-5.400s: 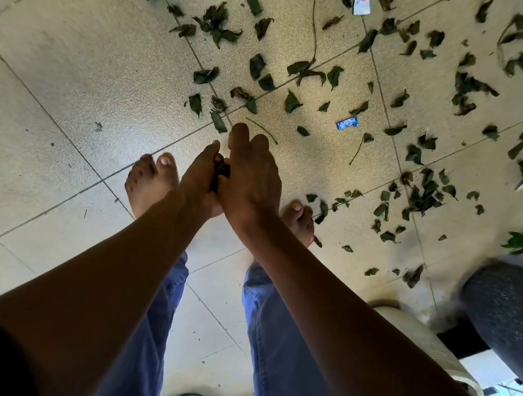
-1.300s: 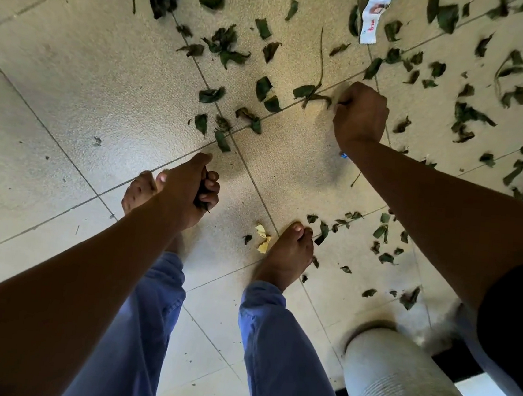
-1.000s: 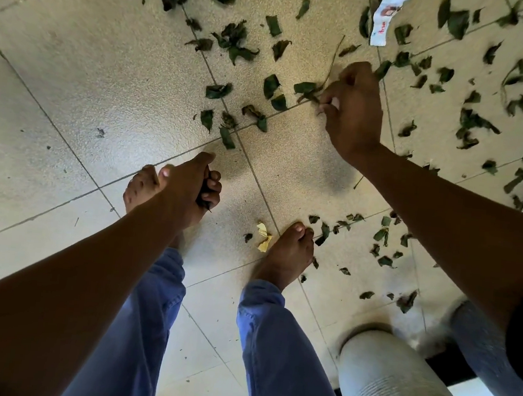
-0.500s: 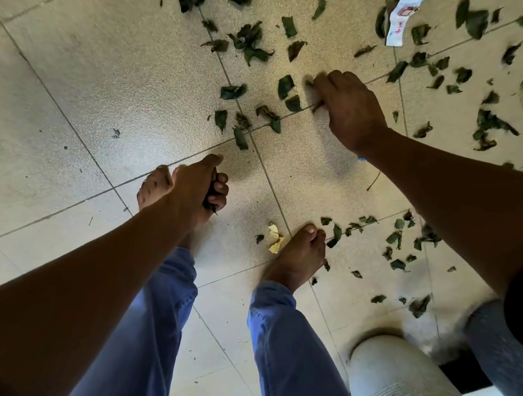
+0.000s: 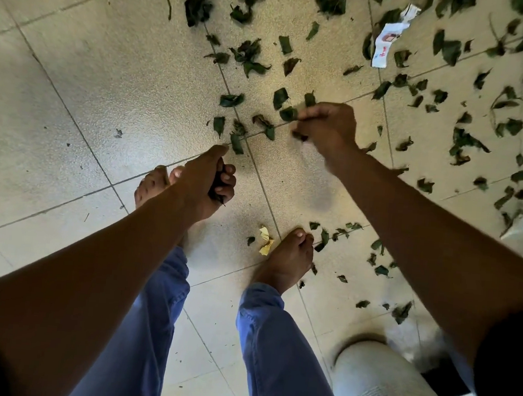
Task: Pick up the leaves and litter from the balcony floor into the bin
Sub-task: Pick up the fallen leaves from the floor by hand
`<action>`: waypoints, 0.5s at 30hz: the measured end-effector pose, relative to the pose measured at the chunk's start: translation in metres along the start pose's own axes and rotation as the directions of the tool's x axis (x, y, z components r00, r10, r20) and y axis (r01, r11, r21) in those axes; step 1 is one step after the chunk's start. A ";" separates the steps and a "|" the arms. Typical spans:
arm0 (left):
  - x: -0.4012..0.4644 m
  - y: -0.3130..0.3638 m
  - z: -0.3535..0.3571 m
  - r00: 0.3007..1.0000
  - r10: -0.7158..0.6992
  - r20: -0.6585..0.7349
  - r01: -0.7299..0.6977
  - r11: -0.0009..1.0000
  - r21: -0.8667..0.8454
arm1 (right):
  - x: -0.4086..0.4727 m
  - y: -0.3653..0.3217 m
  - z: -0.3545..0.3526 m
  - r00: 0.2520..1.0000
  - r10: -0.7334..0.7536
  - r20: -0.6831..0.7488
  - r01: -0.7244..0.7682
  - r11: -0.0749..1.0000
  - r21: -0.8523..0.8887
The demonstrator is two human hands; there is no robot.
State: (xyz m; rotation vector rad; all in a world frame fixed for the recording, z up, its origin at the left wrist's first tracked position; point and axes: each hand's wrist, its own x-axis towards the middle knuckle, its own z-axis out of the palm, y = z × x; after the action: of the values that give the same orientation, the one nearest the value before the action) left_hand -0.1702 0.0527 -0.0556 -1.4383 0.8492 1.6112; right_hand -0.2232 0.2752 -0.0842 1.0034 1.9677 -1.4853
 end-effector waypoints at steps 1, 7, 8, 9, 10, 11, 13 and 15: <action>-0.002 0.000 0.003 1.000 0.004 0.015 -0.004 1.000 -0.023 | -0.020 -0.012 0.003 0.990 0.060 0.125 -0.080 0.983 0.166; -0.016 -0.009 0.019 0.996 0.000 0.090 0.018 0.980 -0.199 | -0.110 -0.040 0.029 0.922 0.039 0.385 -0.264 0.792 0.550; -0.018 -0.012 0.021 0.996 -0.005 0.094 0.025 0.976 -0.215 | -0.116 -0.038 0.036 0.943 0.051 0.330 -0.245 0.776 0.581; -0.017 -0.015 0.022 0.995 -0.010 0.096 0.034 0.968 -0.249 | -0.122 -0.034 0.043 0.964 0.070 0.256 -0.215 0.774 0.596; -0.019 -0.019 0.024 0.996 -0.019 0.090 0.044 0.957 -0.288 | -0.125 -0.030 0.049 0.981 0.092 0.172 -0.178 0.782 0.597; -0.020 -0.023 0.023 0.997 -0.030 0.073 0.053 0.939 -0.341 | -0.129 -0.025 0.054 0.990 0.117 0.084 -0.144 0.800 0.582; -0.017 -0.032 0.022 0.998 -0.047 0.043 0.060 0.910 -0.410 | -0.136 -0.016 0.064 0.991 0.110 -0.074 -0.059 0.868 0.492; -0.020 -0.035 0.021 0.999 -0.044 -0.017 0.034 0.919 -0.394 | -0.146 -0.005 0.075 0.983 -0.041 -0.180 0.090 0.957 0.275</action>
State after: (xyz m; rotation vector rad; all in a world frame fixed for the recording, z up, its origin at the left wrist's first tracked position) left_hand -0.1482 0.0846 -0.0322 -1.7419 0.5205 1.8070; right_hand -0.1407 0.1640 0.0047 1.2335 1.9584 -1.8088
